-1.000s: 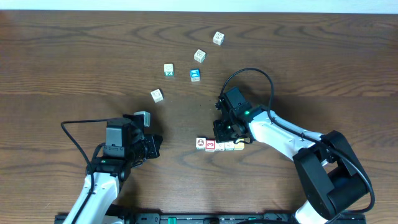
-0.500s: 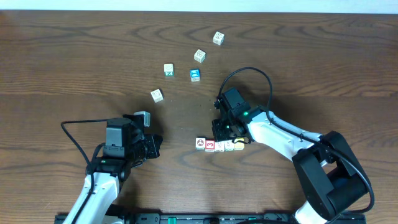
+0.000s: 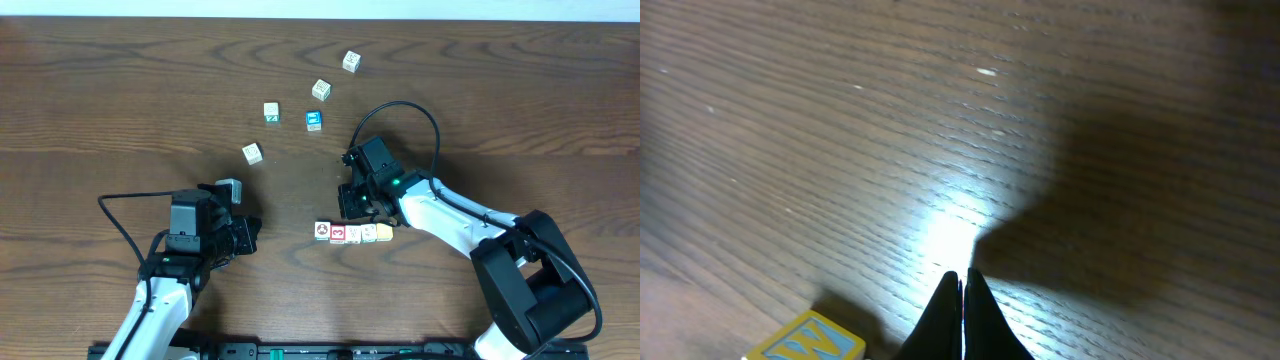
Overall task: Lift 5 blocks
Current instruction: 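Lower the right gripper onto the row near the W block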
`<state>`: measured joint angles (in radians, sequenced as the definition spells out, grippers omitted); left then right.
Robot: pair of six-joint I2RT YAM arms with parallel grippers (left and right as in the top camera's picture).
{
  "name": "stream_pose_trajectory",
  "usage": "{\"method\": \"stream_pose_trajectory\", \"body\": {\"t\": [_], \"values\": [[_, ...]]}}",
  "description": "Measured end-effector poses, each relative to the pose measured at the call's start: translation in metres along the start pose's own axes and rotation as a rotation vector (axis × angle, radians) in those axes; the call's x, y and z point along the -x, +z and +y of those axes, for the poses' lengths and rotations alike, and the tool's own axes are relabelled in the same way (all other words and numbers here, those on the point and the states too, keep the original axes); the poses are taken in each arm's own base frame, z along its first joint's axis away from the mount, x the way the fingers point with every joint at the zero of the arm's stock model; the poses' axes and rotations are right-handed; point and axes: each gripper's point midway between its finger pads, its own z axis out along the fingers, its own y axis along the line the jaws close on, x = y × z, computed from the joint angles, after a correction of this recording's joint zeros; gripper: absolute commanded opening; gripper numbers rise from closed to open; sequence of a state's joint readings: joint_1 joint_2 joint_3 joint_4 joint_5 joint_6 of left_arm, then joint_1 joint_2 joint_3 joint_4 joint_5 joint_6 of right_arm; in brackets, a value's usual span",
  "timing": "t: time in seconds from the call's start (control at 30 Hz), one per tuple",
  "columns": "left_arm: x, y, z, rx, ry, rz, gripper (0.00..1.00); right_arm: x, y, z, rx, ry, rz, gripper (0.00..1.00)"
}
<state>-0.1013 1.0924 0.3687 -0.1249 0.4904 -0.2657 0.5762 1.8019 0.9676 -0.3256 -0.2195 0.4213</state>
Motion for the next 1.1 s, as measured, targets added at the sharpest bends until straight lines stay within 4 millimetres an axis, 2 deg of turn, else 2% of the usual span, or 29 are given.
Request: {"method": "stream_pose_trajectory", "body": {"t": [0.2,0.7,1.1], "values": [[0.000,0.000,0.000,0.000,0.000,0.000,0.07,0.003,0.000,0.008,0.039,-0.009,-0.008,0.01],[0.000,0.000,0.000,0.000,0.000,0.000,0.07,-0.010,0.003,0.034,0.100,-0.058,0.025,0.01],[0.000,0.000,0.000,0.000,0.000,0.000,0.07,-0.001,0.002,0.041,0.123,-0.041,-0.013,0.01]]}}
